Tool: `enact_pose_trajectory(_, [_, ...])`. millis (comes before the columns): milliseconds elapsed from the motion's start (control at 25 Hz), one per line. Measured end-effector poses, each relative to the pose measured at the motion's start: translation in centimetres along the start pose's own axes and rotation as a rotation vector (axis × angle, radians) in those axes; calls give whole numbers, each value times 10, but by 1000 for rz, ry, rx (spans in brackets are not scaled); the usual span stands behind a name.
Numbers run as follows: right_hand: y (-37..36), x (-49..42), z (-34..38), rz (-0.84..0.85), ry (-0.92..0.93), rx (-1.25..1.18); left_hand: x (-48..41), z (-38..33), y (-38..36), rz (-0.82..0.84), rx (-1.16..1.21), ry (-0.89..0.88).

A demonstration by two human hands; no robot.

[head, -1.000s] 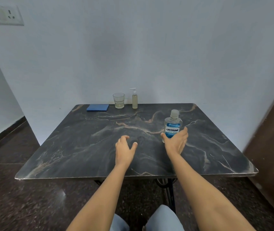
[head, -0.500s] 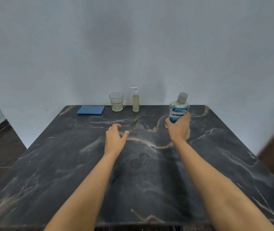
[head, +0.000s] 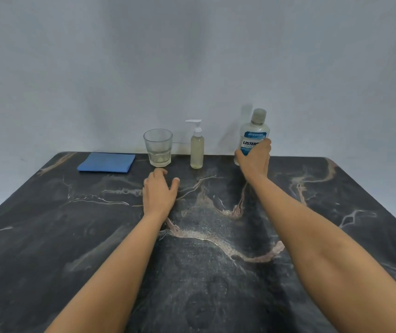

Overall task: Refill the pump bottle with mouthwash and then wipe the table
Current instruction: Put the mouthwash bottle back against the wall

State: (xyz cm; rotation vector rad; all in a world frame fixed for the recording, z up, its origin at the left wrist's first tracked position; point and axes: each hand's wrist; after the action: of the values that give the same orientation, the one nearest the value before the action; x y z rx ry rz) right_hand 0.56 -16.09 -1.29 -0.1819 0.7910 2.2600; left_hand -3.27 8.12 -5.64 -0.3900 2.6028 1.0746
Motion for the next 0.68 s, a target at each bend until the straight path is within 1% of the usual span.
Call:
enact_pose_trajectory(120, [-8,0,-6,-4,-4,56,2,4,-2,8,20,-6])
enact_pose_trajectory(240, [-8,4,-4,-1,-7,52,7,2,8,11,163,6])
enact_pose_trajectory(320, [-6,5,-2,44,-44,18,17,3,21,28,198,6])
enact_pose_trajectory(400, [-2,11,1,88,-102,78,26,16,43,39,112,-7])
enact_pose_trajectory(440, [-1,20,6,63,-142,146,29,27,60,42,55,-6])
enact_pose_trajectory(480, [-1,33,14,-7,-160,215,30,39,78,43,15,7])
enact_pose_trajectory(520, [-2,49,24,-86,-125,273,31,53,97,37,-7,25])
enact_pose_trajectory(560, [-6,67,37,-134,-8,297,32,66,115,26,-25,41])
enact_pose_trajectory(600, [-13,87,50,-107,170,270,34,78,130,13,-46,51])
enact_pose_trajectory(640, [-24,105,65,-1,353,202,38,88,143,3,-57,59])
enact_pose_trajectory(680, [-37,121,79,145,498,138,42,95,151,-1,-52,65])
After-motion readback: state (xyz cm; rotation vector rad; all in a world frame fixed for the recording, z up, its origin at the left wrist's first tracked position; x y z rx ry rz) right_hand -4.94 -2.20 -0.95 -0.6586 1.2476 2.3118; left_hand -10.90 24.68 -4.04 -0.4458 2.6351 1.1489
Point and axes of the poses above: each hand's wrist, its own x-axis away from the middle knuckle, its own y-axis out of the back of the hand, z = x × y, and after that the axes turned 2 degrees about -y, right-handed
